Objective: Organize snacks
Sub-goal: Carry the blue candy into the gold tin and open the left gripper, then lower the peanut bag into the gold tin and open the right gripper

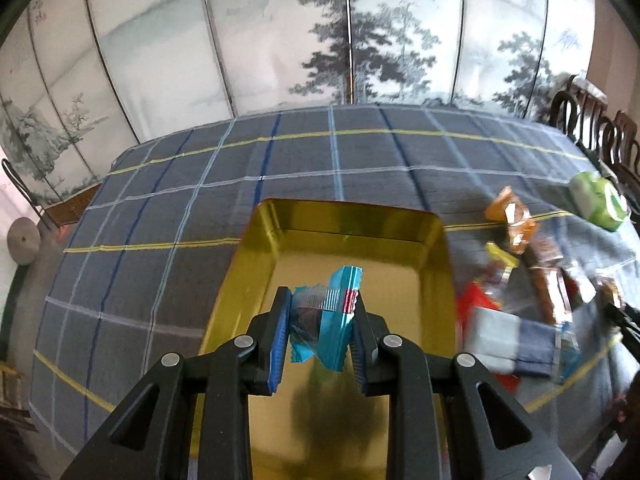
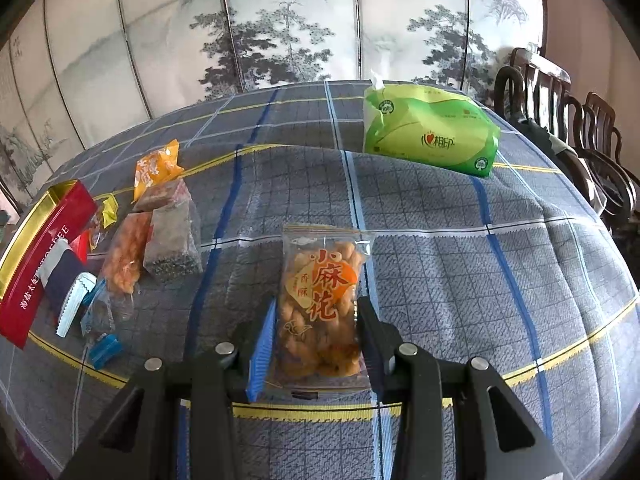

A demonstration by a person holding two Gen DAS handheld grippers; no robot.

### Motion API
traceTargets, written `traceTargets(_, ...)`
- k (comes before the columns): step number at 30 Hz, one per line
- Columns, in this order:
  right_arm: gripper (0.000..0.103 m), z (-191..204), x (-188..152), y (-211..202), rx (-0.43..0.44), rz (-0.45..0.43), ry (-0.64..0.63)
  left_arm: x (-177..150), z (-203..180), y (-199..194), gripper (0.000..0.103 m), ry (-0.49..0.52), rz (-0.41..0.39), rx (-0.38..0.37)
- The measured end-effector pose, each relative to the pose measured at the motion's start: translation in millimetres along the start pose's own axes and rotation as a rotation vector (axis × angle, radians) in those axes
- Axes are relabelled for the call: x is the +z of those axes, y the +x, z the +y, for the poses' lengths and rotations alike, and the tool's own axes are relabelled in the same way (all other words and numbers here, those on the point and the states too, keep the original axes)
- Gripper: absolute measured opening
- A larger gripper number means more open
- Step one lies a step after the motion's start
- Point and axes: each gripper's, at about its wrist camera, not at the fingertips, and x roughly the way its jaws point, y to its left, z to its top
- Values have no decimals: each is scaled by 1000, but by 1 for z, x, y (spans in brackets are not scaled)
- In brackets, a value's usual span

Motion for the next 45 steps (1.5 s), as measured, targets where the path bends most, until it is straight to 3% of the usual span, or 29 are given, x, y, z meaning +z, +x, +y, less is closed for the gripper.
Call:
traceTargets(10, 40, 0, 0, 1, -3, 2, -1, 20, 7, 43, 28, 35, 41, 33)
traceTargets(16, 40, 0, 1, 1, -2, 3, -1, 19, 11, 43, 56, 26, 33, 37)
traceTargets(19, 40, -1, 0, 1, 4, 3, 6, 11, 14, 41, 62, 17, 22, 43)
traceTargets(23, 40, -3, 1, 1, 32, 9, 31, 3, 17, 37, 62, 17, 27, 48)
traceTargets(27, 40, 9, 5, -6, 67, 5, 25, -7, 21, 15, 62, -28, -16, 26)
traceTargets(37, 40, 96, 45, -42, 319, -57, -53, -51, 23, -35, 64, -172, -52, -16)
traceTargets(39, 40, 122, 54, -43, 380, -55, -83, -61, 17, -45, 77, -159, -46, -3)
traceTargets(40, 40, 137, 58, -42, 417, -47, -95, -64, 13, -48, 94, -148, -31, 11)
traceTargets(45, 40, 210, 73, -27, 548, 9, -165, -79, 10, -74, 102, -143, -92, 31)
